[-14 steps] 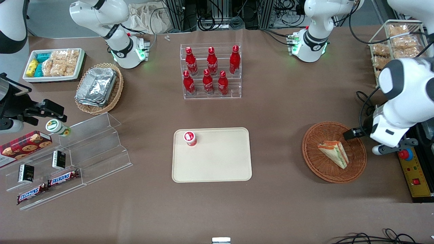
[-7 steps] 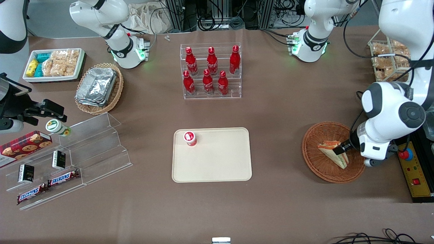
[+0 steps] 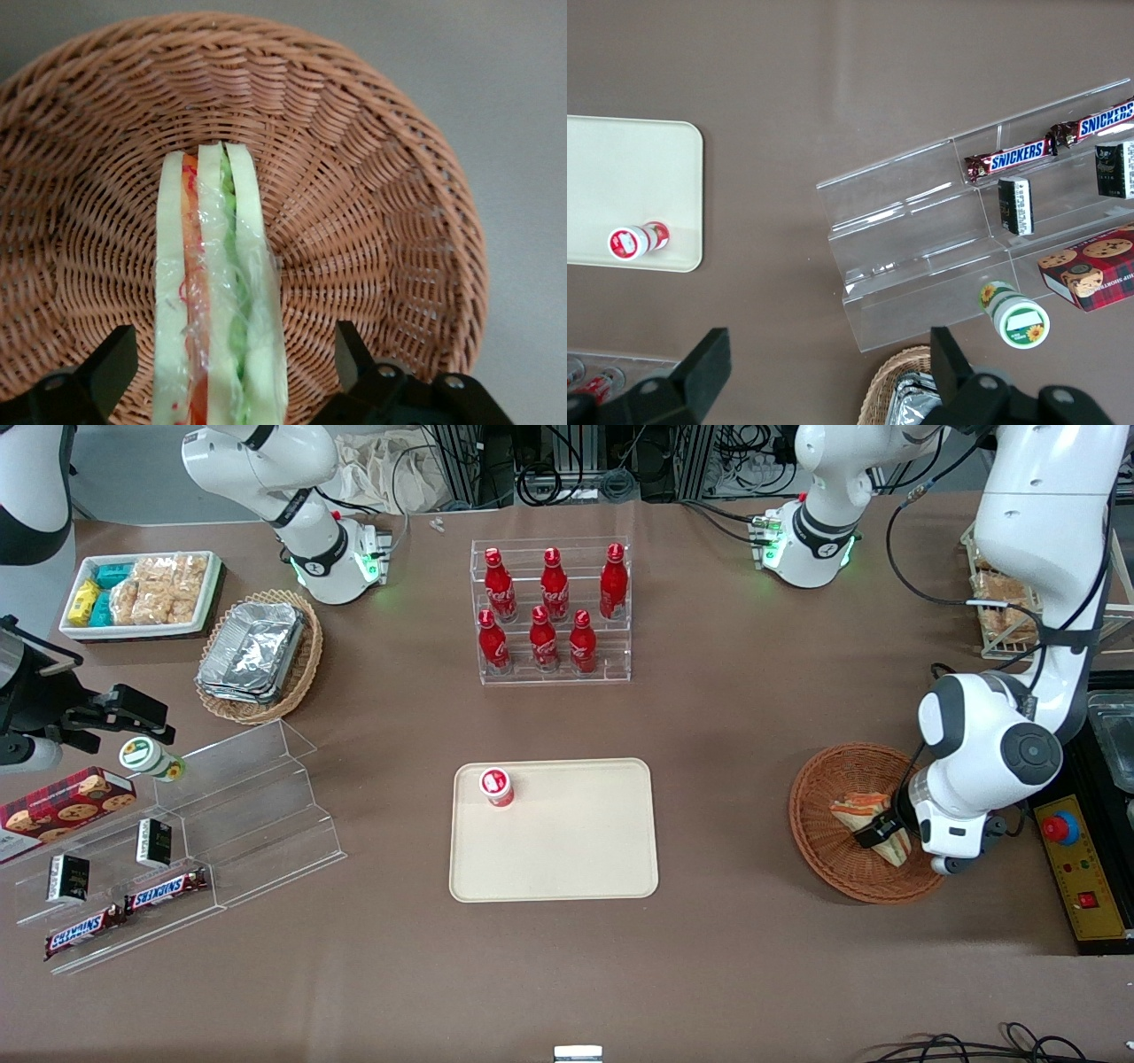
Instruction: Place sandwich from basket to tray
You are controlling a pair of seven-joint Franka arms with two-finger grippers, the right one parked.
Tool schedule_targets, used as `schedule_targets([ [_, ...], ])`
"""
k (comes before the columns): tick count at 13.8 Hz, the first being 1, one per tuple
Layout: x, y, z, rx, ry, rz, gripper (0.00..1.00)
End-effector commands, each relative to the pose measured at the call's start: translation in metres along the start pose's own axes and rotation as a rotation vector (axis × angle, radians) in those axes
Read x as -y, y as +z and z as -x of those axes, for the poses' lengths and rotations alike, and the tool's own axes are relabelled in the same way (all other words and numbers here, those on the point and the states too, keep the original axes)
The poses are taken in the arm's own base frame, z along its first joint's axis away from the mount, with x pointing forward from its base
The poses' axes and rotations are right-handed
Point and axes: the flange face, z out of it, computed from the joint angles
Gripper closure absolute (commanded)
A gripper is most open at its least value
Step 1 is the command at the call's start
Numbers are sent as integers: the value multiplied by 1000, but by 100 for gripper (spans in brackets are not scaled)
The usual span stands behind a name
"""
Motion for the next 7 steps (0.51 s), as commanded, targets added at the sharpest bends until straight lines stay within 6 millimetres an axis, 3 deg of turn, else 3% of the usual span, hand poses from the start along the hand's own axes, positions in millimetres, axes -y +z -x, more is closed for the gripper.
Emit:
schedule_targets([
  [1, 4, 1, 4, -26, -18, -2, 21],
  [5, 14, -12, 2, -32, -31, -7, 93],
  [6, 18, -20, 1, -29, -35, -16, 100],
  [7, 18, -34, 1, -20, -36, -30, 100],
])
